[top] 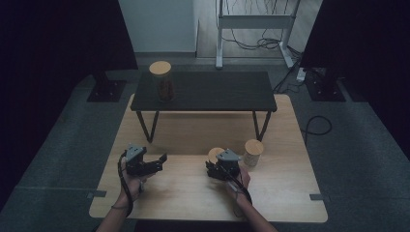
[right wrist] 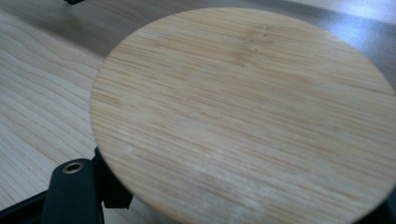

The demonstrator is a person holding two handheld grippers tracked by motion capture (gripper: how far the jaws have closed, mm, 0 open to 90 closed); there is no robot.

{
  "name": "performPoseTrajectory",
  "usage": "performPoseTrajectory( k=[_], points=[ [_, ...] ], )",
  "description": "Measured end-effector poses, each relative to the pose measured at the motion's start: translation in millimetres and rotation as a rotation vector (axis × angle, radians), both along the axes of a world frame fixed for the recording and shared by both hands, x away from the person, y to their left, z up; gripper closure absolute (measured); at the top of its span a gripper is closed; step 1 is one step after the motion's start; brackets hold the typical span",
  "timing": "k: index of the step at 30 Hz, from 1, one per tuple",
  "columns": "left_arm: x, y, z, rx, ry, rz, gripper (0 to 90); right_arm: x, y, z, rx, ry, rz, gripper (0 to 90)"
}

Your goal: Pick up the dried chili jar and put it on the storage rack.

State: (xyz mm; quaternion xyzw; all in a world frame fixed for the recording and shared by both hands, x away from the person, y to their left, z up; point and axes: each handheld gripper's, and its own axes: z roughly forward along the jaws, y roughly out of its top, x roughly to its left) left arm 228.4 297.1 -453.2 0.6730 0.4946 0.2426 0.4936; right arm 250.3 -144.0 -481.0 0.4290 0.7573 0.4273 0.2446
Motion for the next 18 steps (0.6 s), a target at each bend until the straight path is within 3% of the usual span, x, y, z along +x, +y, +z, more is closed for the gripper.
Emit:
performPoseTrajectory(
  k=[18],
  points=[
    [-1.2, 1.8, -0.3, -0.012, 0.001, 0.005, 4.6, -4.1, -6.6, 4.7, 0.031, -0.020, 0.015, 25.5]
  ],
)
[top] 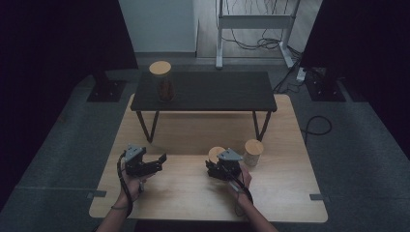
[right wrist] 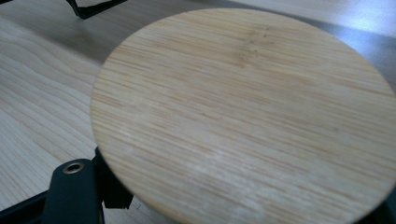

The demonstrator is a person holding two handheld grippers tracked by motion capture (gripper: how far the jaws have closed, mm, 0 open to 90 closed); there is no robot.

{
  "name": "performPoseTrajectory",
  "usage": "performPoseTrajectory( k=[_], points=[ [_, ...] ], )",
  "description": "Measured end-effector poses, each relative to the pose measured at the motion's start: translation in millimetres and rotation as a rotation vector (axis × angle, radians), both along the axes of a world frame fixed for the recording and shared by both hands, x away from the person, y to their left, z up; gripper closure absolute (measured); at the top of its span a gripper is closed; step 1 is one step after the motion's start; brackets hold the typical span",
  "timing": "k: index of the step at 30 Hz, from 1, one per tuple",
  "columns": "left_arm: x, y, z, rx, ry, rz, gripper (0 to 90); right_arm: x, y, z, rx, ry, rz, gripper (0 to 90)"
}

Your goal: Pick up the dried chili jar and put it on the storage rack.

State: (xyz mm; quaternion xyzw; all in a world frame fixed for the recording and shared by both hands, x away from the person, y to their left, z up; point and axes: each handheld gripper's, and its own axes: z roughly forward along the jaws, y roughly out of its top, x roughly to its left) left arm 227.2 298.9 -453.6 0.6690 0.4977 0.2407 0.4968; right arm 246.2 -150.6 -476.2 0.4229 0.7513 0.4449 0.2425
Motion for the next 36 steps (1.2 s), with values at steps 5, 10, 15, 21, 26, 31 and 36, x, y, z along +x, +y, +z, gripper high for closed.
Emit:
performPoseTrajectory(
  k=[5, 10, 15, 21, 26, 31, 36],
  points=[
    [-0.6, -0.1, 0.1, -0.002, -0.001, 0.000, 4.7, -3.9, -2.3, 2.9, 0.003, -0.010, -0.003, 25.5],
    [-1.6, 0.1, 0.7, -0.004, -0.004, 0.000, 4.7, -8.7, -4.1, 6.4, 0.007, -0.019, -0.010, 25.5],
    [-2.8, 0.5, 1.5, -0.009, -0.008, 0.000, 4.7, -16.4, -7.0, 13.3, 0.012, -0.037, -0.011, 25.5],
    [-2.9, 1.0, 1.6, -0.013, -0.007, 0.001, 4.7, -20.6, -7.7, 19.5, 0.013, -0.051, -0.005, 25.5],
    [-3.6, 1.6, 2.1, -0.016, -0.009, 0.003, 4.8, -24.8, -8.7, 26.4, 0.019, -0.068, -0.004, 25.5],
    [-4.5, 1.8, 2.8, -0.021, -0.013, 0.002, 4.8, -26.7, -9.7, 30.5, 0.021, -0.076, -0.003, 25.6],
    [-4.8, 1.4, 2.8, -0.023, -0.012, -0.001, 4.8, -28.2, -11.9, 33.8, 0.026, -0.083, -0.007, 25.5]
  ],
)
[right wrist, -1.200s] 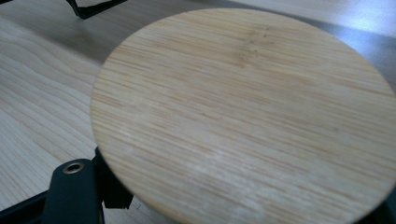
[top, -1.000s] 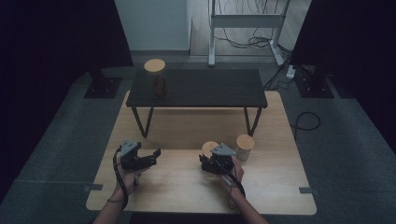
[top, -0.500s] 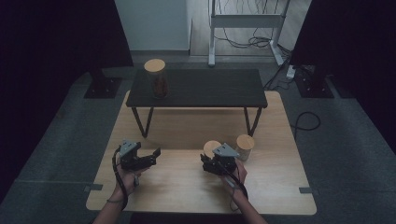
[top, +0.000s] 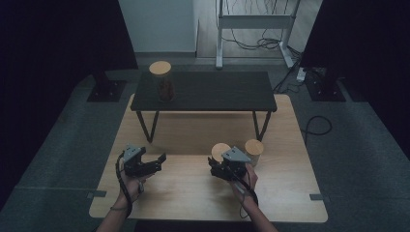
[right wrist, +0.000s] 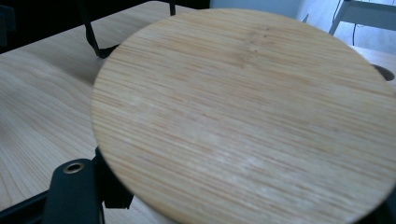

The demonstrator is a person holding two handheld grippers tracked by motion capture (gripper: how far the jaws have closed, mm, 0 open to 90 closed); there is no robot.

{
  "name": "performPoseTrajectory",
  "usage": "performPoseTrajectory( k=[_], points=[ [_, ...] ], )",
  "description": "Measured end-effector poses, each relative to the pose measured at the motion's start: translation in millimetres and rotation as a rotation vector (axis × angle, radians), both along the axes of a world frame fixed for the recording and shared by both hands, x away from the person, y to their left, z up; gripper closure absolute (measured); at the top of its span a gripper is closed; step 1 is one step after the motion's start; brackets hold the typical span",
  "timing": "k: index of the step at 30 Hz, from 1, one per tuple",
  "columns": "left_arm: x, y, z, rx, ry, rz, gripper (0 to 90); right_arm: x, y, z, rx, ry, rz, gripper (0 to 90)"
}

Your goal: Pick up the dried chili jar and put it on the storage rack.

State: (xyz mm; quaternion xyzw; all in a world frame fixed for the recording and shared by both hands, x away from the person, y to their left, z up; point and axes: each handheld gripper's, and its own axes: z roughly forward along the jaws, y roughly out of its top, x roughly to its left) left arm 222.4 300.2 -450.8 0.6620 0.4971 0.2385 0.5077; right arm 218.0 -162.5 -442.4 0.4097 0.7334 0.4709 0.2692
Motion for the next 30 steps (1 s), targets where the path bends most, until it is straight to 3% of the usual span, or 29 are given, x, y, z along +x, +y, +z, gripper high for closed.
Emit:
performPoseTrajectory(
  k=[30],
  points=[
    [-1.4, -1.2, 1.5, 0.000, -0.002, 0.001, 5.1, -5.9, -5.6, 15.6, 0.016, -0.037, -0.011, 25.6]
  ],
)
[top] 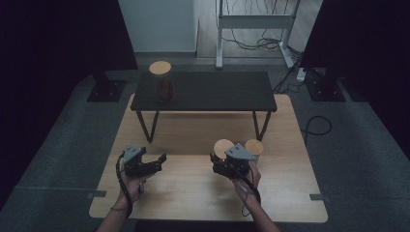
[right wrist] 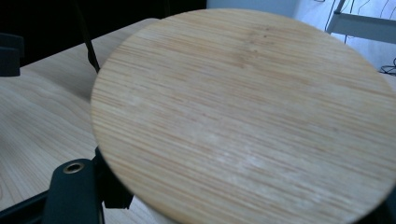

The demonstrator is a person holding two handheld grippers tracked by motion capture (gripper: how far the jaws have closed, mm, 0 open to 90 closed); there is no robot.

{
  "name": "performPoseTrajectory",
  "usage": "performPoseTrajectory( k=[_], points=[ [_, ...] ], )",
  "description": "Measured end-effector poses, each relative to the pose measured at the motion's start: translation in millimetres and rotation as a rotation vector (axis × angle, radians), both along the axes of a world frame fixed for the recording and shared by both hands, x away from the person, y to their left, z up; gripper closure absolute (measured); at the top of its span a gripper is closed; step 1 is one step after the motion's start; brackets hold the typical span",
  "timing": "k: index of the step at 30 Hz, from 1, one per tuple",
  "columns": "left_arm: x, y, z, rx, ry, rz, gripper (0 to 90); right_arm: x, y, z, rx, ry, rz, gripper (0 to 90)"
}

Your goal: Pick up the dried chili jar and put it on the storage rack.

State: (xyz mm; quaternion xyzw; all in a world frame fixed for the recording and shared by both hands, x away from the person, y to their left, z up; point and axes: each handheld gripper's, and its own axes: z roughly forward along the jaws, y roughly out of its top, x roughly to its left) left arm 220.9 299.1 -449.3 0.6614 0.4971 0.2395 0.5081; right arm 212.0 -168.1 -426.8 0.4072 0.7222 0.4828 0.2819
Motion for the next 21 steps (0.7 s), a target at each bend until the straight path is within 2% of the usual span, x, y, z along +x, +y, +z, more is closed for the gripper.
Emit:
performPoseTrajectory(
  k=[7, 21],
  points=[
    [-0.6, 1.9, 1.4, -0.012, -0.004, 0.002, 5.2, 0.8, 1.5, 2.2, 0.001, -0.001, -0.001, 25.6],
    [-1.5, 1.4, 1.6, -0.009, -0.005, -0.005, 5.2, 2.5, 1.8, 14.9, -0.002, -0.019, -0.006, 25.6]
  ],
)
